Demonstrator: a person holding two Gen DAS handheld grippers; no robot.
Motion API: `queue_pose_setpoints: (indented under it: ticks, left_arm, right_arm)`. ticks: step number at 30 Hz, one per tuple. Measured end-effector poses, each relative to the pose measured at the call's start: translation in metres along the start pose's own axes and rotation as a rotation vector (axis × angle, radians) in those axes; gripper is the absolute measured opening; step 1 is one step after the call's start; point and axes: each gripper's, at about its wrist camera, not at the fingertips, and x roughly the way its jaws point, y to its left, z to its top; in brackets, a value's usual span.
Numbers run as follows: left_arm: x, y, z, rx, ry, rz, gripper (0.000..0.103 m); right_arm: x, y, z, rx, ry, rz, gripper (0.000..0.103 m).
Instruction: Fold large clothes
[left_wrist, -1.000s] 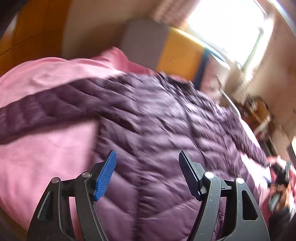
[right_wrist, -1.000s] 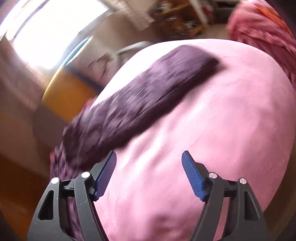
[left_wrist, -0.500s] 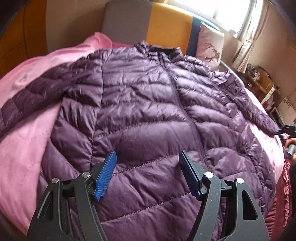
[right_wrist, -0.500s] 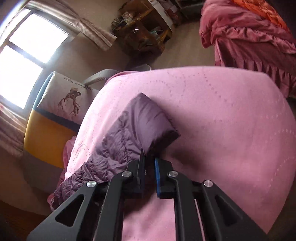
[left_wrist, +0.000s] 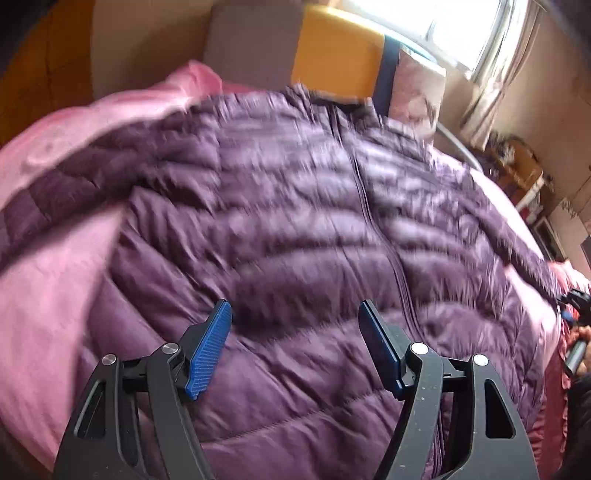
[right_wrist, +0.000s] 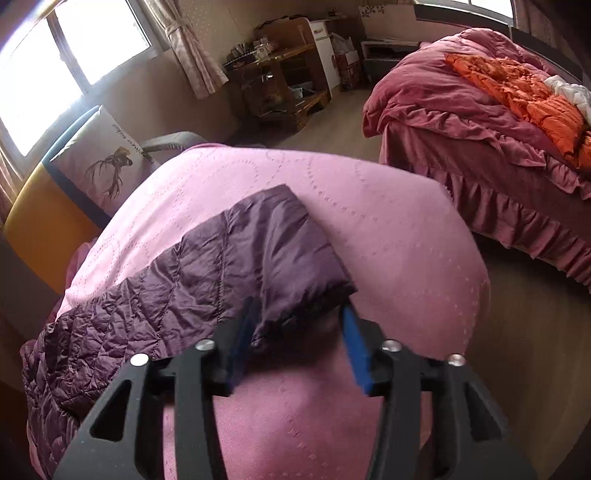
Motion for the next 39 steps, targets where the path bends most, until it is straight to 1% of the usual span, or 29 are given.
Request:
queue_pose_setpoints:
  ticks: [1, 2, 4, 7, 10, 12, 13, 14, 16, 17, 19, 20, 23, 24, 26, 30, 32, 34, 35, 37, 39]
  left_arm:
    - [-0.006, 0.006, 0.004, 0.004, -0.03, 0.012, 0.07]
    - [-0.009, 0.01, 0.007, 0.007, -0.045, 0.019, 0.07]
    - [-0.011, 0.018, 0.012, 0.009, -0.059, 0.037, 0.07]
    - [-0.011, 0.034, 0.017, 0.018, -0.08, 0.082, 0.07]
    - [-0.009, 0.05, 0.018, 0.002, -0.075, 0.109, 0.07]
    - [-0.006, 0.06, 0.012, -0.02, -0.056, 0.109, 0.07]
    - [-0.003, 0.064, 0.008, -0.032, -0.043, 0.108, 0.07]
    - [-0.001, 0.069, 0.002, -0.042, -0.03, 0.108, 0.07]
    - [0.002, 0.075, -0.009, -0.055, -0.018, 0.1, 0.071]
    - [0.003, 0.076, -0.013, -0.059, -0.02, 0.095, 0.074]
    - [0.005, 0.076, -0.02, -0.057, -0.026, 0.087, 0.075]
    - [0.005, 0.076, -0.024, -0.059, -0.031, 0.082, 0.075]
    - [0.006, 0.079, -0.029, -0.076, -0.037, 0.064, 0.075]
    - [0.005, 0.079, -0.03, -0.082, -0.035, 0.057, 0.075]
    - [0.005, 0.08, -0.033, -0.092, -0.029, 0.037, 0.075]
    - [0.001, 0.076, -0.042, -0.083, -0.027, 0.031, 0.075]
    - [-0.001, 0.075, -0.046, -0.087, -0.029, 0.028, 0.075]
    - [-0.003, 0.075, -0.047, -0.088, -0.029, 0.027, 0.075]
    - [-0.004, 0.075, -0.047, -0.087, -0.027, 0.027, 0.075]
    - [-0.005, 0.076, -0.046, -0.103, -0.02, 0.02, 0.075]
    - [-0.008, 0.075, -0.046, -0.106, -0.022, 0.022, 0.075]
  right_arm:
    - [-0.012, 0.003, 0.002, -0.008, -0.031, -0.016, 0.06]
    - [-0.023, 0.01, 0.002, -0.017, -0.062, -0.011, 0.064]
    - [-0.037, 0.036, 0.0, -0.063, -0.075, 0.059, 0.065]
    - [-0.048, 0.105, -0.016, -0.209, -0.043, 0.218, 0.065]
    - [-0.051, 0.19, -0.05, -0.384, 0.034, 0.39, 0.065]
    - [-0.046, 0.248, -0.078, -0.497, 0.092, 0.473, 0.064]
    - [-0.042, 0.268, -0.089, -0.531, 0.111, 0.495, 0.064]
    - [-0.035, 0.291, -0.1, -0.561, 0.136, 0.516, 0.064]
    - [-0.016, 0.327, -0.115, -0.582, 0.184, 0.527, 0.064]
    - [-0.003, 0.336, -0.119, -0.586, 0.202, 0.521, 0.064]
    - [0.022, 0.358, -0.123, -0.593, 0.227, 0.476, 0.064]
    - [0.037, 0.365, -0.125, -0.599, 0.237, 0.439, 0.064]
    - [0.08, 0.367, -0.127, -0.581, 0.285, 0.316, 0.062]
    - [0.086, 0.363, -0.125, -0.573, 0.278, 0.319, 0.06]
    - [0.092, 0.359, -0.123, -0.595, 0.243, 0.31, 0.06]
    - [0.09, 0.355, -0.123, -0.613, 0.228, 0.314, 0.061]
    - [0.083, 0.346, -0.12, -0.601, 0.24, 0.33, 0.063]
    - [0.067, 0.326, -0.113, -0.57, 0.235, 0.372, 0.073]
    - [0.057, 0.312, -0.108, -0.546, 0.221, 0.393, 0.076]
    - [0.039, 0.282, -0.098, -0.486, 0.221, 0.444, 0.077]
    - [0.024, 0.241, -0.088, -0.409, 0.233, 0.478, 0.077]
